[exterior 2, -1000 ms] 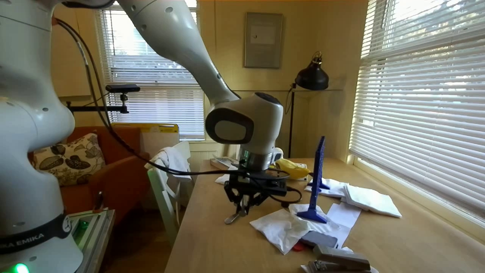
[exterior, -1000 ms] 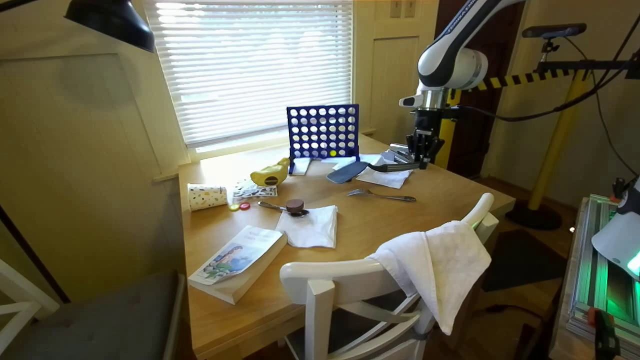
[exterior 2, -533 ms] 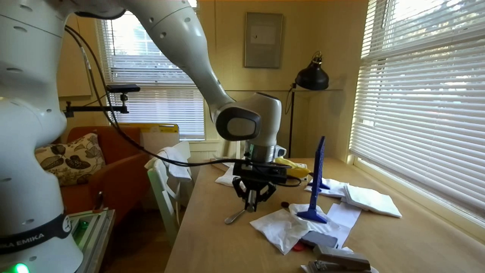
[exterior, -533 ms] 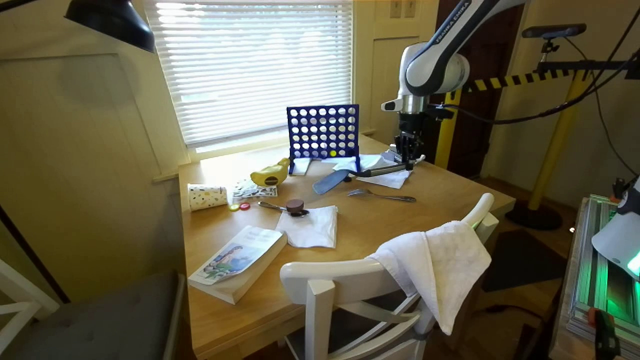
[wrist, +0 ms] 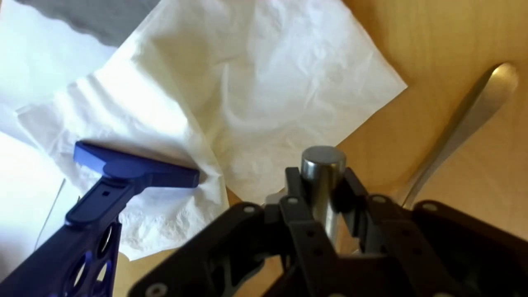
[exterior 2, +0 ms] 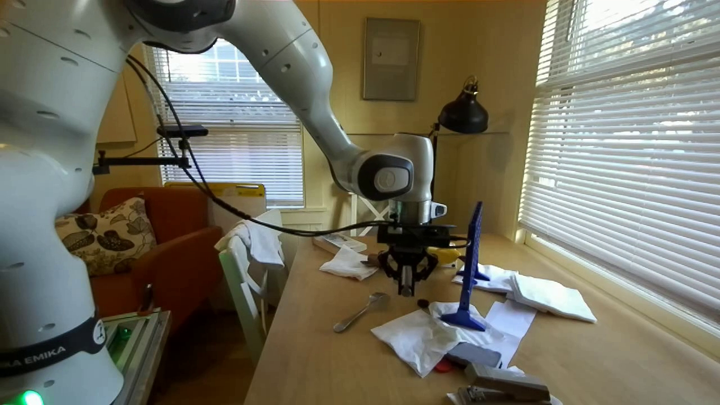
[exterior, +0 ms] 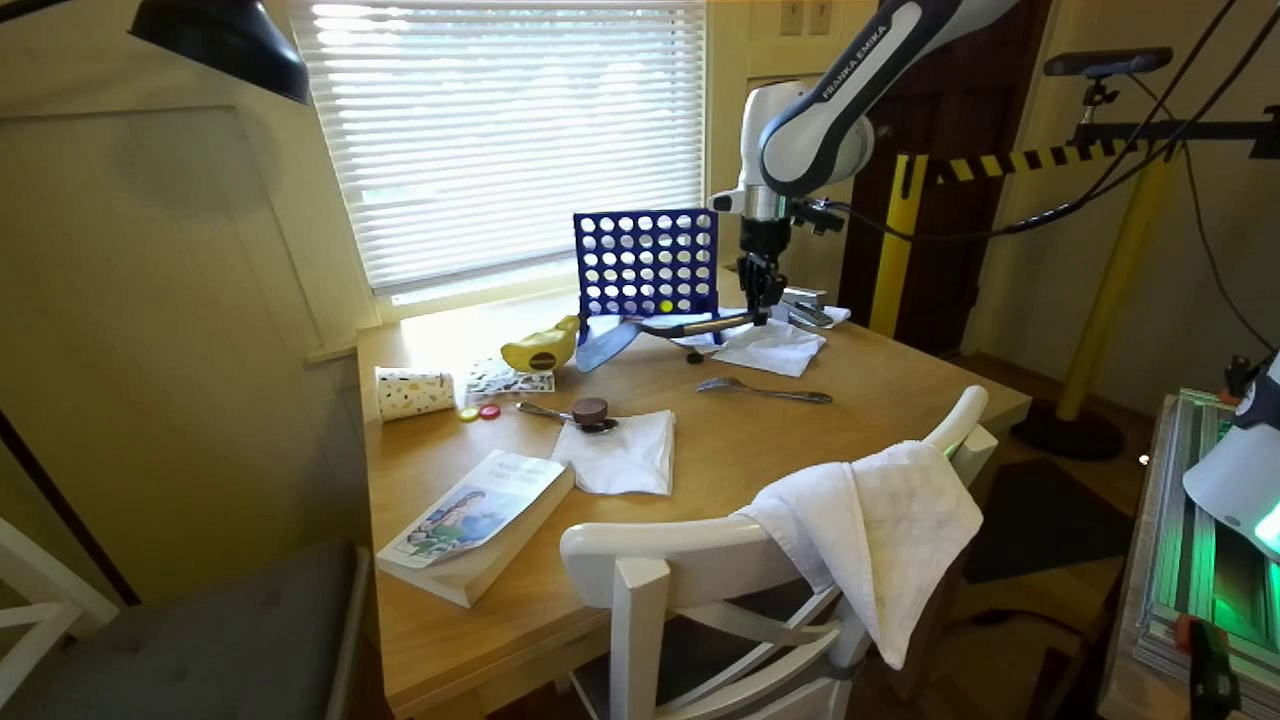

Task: Move the silver spatula to the left

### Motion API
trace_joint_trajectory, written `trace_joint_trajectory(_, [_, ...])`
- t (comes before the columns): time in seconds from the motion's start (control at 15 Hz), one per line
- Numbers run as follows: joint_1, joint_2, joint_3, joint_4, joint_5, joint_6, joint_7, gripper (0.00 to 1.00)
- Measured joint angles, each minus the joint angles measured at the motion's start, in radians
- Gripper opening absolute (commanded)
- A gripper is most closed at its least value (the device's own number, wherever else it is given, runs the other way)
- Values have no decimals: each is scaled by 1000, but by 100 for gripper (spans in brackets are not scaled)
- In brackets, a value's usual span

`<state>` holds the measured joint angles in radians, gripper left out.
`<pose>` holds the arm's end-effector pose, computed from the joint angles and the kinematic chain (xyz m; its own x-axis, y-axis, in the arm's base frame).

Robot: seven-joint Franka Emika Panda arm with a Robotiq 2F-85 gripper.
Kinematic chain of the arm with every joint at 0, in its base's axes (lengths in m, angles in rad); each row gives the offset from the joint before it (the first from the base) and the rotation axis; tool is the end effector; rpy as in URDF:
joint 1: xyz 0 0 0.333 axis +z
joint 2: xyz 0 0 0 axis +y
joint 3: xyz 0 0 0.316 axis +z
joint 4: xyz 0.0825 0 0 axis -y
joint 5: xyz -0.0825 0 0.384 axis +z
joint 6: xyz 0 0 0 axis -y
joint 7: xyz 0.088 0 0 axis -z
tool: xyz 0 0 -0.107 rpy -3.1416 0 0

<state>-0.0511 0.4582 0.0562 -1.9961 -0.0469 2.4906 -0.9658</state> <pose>0.6131 0.0023 0.2321 0.5388 0.8423 0.0171 0.8416 -0.5390 0.0335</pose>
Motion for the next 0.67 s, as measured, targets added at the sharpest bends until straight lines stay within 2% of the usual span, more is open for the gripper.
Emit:
trace_joint_trajectory(0.13, [0, 11, 6, 16, 0, -2, -1, 26])
trace_joint_trajectory(0.2, [0, 12, 6, 17, 0, -2, -2, 6])
trace_joint_trajectory(0.47, [0, 21, 10, 27, -2, 0, -2, 6])
trace_joint_trajectory(0.67, [19, 68, 25, 103, -31, -1, -2, 6])
